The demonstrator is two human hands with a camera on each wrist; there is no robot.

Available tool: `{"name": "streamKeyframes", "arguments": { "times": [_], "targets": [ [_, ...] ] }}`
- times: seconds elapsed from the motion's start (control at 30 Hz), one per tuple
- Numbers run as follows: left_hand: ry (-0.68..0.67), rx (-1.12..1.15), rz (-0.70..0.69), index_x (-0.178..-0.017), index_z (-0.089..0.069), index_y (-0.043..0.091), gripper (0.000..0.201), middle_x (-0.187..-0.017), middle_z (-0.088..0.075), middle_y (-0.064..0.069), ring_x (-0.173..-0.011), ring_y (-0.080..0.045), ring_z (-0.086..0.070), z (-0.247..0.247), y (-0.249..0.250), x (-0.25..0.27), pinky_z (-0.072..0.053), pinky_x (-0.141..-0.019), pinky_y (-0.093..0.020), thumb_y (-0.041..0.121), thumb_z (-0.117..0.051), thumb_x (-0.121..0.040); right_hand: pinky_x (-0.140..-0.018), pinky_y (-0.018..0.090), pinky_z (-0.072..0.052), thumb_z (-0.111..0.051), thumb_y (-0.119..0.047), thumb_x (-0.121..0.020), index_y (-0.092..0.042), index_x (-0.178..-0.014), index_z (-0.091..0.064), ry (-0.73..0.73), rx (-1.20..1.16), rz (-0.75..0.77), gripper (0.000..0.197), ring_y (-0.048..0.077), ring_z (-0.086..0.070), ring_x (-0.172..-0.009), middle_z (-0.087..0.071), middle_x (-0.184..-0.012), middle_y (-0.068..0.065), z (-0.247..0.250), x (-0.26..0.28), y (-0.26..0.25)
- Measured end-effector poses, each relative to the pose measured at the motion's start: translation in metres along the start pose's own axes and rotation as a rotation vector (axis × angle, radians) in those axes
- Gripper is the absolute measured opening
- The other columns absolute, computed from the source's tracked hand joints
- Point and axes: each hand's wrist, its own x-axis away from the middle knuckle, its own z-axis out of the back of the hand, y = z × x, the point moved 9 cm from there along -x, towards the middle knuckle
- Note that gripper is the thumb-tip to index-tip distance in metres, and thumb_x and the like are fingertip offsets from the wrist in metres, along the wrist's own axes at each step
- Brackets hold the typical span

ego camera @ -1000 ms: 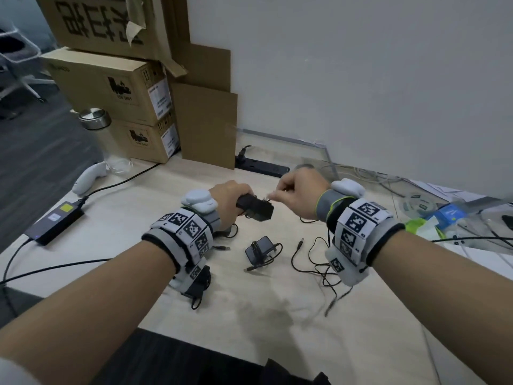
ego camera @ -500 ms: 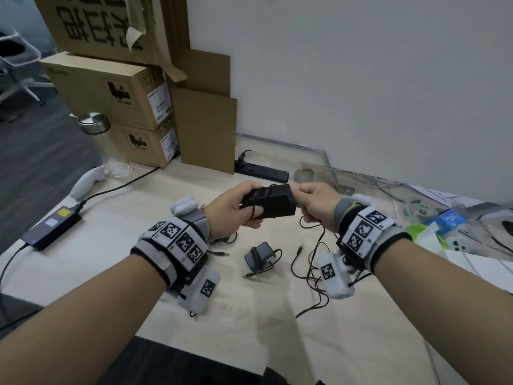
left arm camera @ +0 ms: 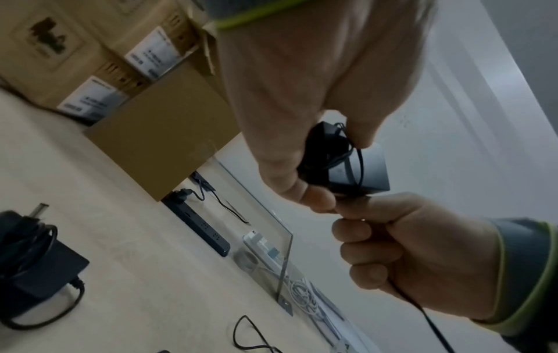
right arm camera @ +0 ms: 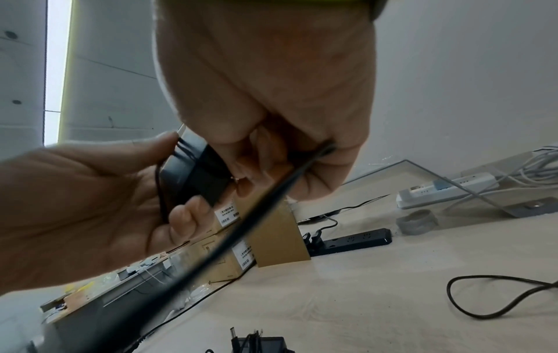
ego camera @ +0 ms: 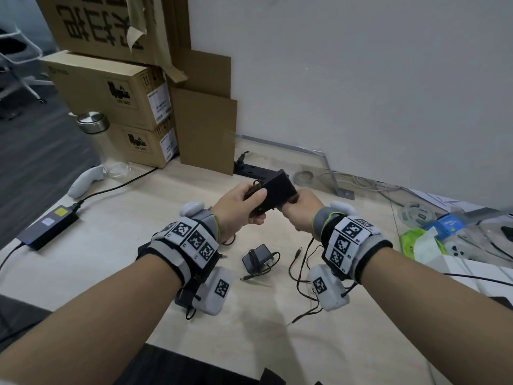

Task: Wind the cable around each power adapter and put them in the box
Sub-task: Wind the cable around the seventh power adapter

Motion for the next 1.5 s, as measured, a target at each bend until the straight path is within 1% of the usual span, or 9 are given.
{"name": "streamKeyframes", "arguments": {
  "times": [0.2,0.43,0.57,0.7,0.87,1.0,1.17,1.33,1.5],
  "targets": [
    [0.25,-0.21,-0.166,-0.1,-0.055,0.023,0.005,-0.095,-0.066,-0.012,-0.069,-0.02,-0.064,0.029,0.012,-0.003,-0.057,-0.068,-0.034,0.024,-0.057,-0.095,-0.063,0.025,-0.041,-0.049,-0.026,-0.095,-0.025,-0.092,-0.073,-0.012,0.113,0.051,0.024,0.018,-0.055,-0.071,-0.065,-0.082,0.001,0.003,0.003,0.002],
    [0.407,-0.286,-0.2,-0.109,-0.057,0.016,0.023,-0.089,-0.069,-0.008,-0.063,-0.018,-0.066,0.036,0.019,-0.008,-0.055,-0.06,-0.028,0.03,-0.062,-0.092,-0.053,0.018,-0.033,-0.049,-0.026,-0.095,-0.021,-0.091,-0.073,0.002,0.23,0.109,0.025,0.002,-0.045,-0.059,-0.05,-0.066,-0.017,0.008,-0.002,-0.006],
    [0.519,-0.675,-0.254,-0.11,-0.055,0.018,0.03,-0.09,-0.062,0.003,-0.077,-0.019,-0.059,0.051,0.03,-0.013,-0.047,-0.07,-0.03,0.035,-0.066,-0.088,-0.058,0.023,-0.037,-0.048,-0.03,-0.096,-0.023,-0.084,-0.071,-0.06,0.362,0.158,0.026,0.006,-0.05,-0.064,-0.052,-0.067,-0.016,0.007,-0.001,-0.019],
    [0.278,-1.003,-0.293,-0.107,-0.058,0.026,0.028,-0.093,-0.062,0.005,-0.085,-0.019,-0.059,0.042,0.03,-0.025,-0.047,-0.074,-0.032,0.029,-0.072,-0.083,-0.054,0.023,-0.039,-0.052,-0.037,-0.095,-0.02,-0.084,-0.072,-0.069,0.522,0.245,0.028,0.011,-0.054,-0.062,-0.059,-0.065,-0.008,0.014,0.002,-0.041],
    [-0.109,-0.928,-0.341,-0.098,-0.062,0.027,0.031,-0.085,-0.064,0.01,-0.08,-0.011,-0.059,0.012,0.026,-0.013,-0.048,-0.073,-0.025,0.015,-0.079,-0.075,-0.055,0.021,-0.037,-0.069,-0.042,-0.083,-0.027,-0.068,-0.067,0.007,0.474,0.251,0.022,0.007,-0.049,-0.055,-0.055,-0.058,-0.011,0.039,-0.011,-0.05],
    [-0.169,-0.648,-0.305,-0.095,-0.062,0.02,0.032,-0.08,-0.064,0.01,-0.07,-0.002,-0.059,0.007,0.035,-0.002,-0.047,-0.067,-0.014,0.003,-0.078,-0.075,-0.058,0.027,-0.038,-0.073,-0.04,-0.079,-0.021,-0.067,-0.068,0.052,0.169,0.214,0.023,0.013,-0.044,-0.055,-0.056,-0.063,-0.004,0.055,-0.022,-0.034],
    [-0.299,-0.071,-0.237,-0.096,-0.053,0.013,0.03,-0.09,-0.065,-0.004,-0.083,-0.018,-0.062,0.001,0.04,0.007,-0.054,-0.077,-0.029,0.001,-0.07,-0.074,-0.041,0.017,-0.029,-0.065,-0.033,-0.088,-0.011,-0.075,-0.067,0.08,-0.111,0.101,0.025,0.018,-0.034,-0.048,-0.041,-0.06,0.007,0.053,-0.025,-0.01],
    [0.087,0.14,-0.25,-0.094,-0.053,0.013,0.02,-0.099,-0.062,-0.014,-0.091,-0.027,-0.064,0.021,0.049,-0.004,-0.058,-0.081,-0.036,-0.003,-0.063,-0.086,-0.049,0.021,-0.035,-0.059,-0.036,-0.091,-0.02,-0.073,-0.071,0.0,0.001,0.126,0.027,0.016,-0.043,-0.051,-0.054,-0.065,0.003,0.025,-0.019,-0.004],
    [0.41,-0.417,-0.333,-0.094,-0.058,0.022,0.023,-0.083,-0.065,0.008,-0.076,-0.011,-0.061,0.044,0.052,-0.009,-0.047,-0.067,-0.022,0.021,-0.076,-0.08,-0.043,0.016,-0.029,-0.053,-0.034,-0.095,-0.018,-0.084,-0.073,-0.053,0.274,0.186,0.028,-0.001,-0.047,-0.041,-0.049,-0.046,-0.013,0.008,-0.011,-0.024]
  ]
}}
